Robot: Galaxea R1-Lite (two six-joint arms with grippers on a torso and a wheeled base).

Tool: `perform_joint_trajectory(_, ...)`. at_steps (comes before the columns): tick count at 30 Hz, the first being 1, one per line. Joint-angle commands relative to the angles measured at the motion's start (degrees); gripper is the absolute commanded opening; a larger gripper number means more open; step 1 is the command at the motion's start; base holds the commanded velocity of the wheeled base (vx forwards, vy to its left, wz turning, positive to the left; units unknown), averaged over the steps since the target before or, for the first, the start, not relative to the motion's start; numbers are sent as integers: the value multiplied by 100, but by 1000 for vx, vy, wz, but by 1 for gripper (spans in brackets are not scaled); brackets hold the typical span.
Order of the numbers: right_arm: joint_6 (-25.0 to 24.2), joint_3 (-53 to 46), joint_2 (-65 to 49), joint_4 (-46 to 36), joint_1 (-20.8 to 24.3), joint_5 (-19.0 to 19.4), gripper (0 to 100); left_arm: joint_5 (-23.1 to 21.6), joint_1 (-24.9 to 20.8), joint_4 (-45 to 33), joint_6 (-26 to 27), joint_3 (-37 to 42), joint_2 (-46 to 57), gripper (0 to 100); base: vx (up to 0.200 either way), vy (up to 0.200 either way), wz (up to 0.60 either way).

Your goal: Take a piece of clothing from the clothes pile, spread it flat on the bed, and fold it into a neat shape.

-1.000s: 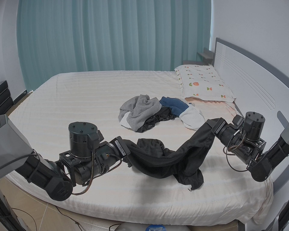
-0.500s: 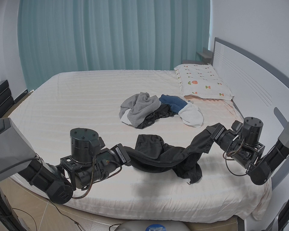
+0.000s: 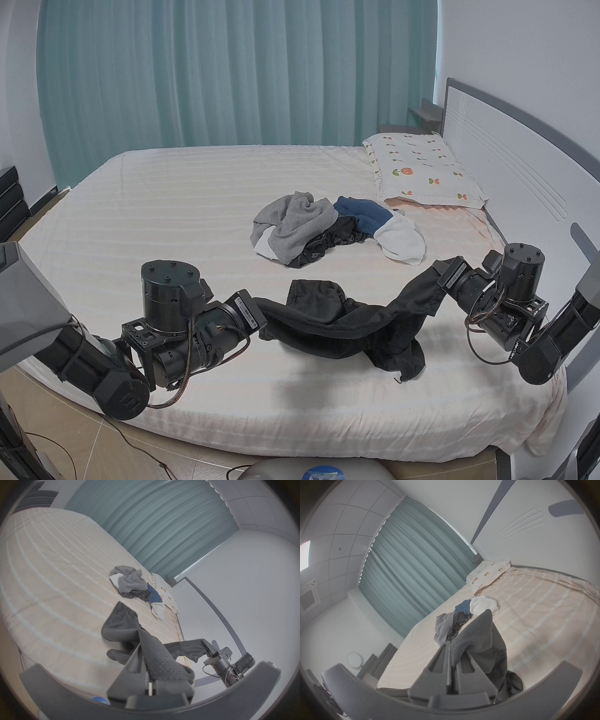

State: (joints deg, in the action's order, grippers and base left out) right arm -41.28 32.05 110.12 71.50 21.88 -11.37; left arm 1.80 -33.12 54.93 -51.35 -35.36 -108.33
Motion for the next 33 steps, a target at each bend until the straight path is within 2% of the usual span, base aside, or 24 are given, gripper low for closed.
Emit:
perform_joint_trajectory(1, 41, 56, 10, 22, 53, -58, 0, 74, 25, 9, 11, -14, 57, 0, 0, 200, 0)
perform_joint_trajectory(7, -21, 284, 27, 48, 0, -330, 0, 127, 43, 9, 19, -6, 92, 0, 0, 200, 0)
perform_joint_trajectory(14, -21, 258, 80, 198, -26, -374, 0, 136, 78, 35, 19, 38, 163, 0, 0, 200, 0)
perform_joint_trajectory(22, -29, 258, 80, 215, -44, -339, 0, 136, 87, 35, 19, 47, 233, 0, 0, 200, 0)
perform_joint_trajectory(26, -363, 214, 27, 277, -44, -111, 0, 127, 139, 35, 2, 56, 374, 0, 0, 200, 0)
perform_joint_trajectory(33, -399, 232, 19, 277, -44, -93, 0, 118, 166, 35, 2, 74, 461, 0, 0, 200, 0)
